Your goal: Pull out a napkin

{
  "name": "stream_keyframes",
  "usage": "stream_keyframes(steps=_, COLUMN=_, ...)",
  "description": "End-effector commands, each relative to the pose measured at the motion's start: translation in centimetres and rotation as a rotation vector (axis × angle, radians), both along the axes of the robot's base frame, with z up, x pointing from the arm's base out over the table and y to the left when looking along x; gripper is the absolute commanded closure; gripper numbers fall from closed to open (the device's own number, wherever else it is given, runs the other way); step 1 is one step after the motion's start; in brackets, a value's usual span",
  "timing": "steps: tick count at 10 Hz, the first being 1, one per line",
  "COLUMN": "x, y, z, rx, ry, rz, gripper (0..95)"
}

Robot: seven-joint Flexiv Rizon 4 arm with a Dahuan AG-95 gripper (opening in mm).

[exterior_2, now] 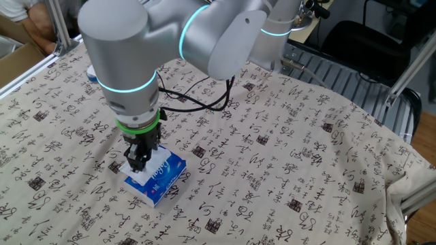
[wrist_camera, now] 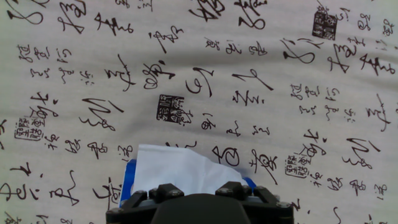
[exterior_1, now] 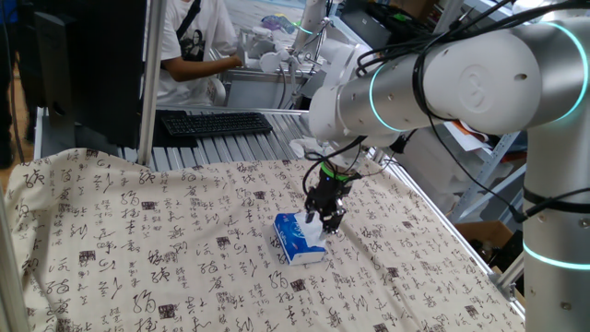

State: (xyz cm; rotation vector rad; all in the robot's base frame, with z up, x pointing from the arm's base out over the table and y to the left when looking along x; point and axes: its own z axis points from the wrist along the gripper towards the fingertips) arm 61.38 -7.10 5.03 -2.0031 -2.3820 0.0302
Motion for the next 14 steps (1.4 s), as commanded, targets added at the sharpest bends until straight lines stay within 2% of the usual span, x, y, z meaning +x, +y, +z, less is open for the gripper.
stream_keyframes(steps=1, x=-0.35, y=0.17, z=-0.28, rx=0.002, ry=-0.004, rz=0.000, gripper=57.0)
stream_keyframes(steps=3, x=-0.35, y=0.18, z=-0.46, rx=0.006, ry=-0.005, rz=0.009, gripper=57.0)
stream_keyframes(steps=5, x=-0.35, y=0.18, z=-0.47, rx=0.007, ry=-0.008, rz=0.027, gripper=95.0)
stream_keyframes(steps=12, x=-0.33, y=0.17, z=-0.42, rx=0.011, ry=-0.013, rz=0.056, gripper=95.0)
stream_keyframes(steps=14, x=-0.24, y=0.11, z=-0.05, rx=0.026, ry=-0.023, rz=0.072, gripper=95.0)
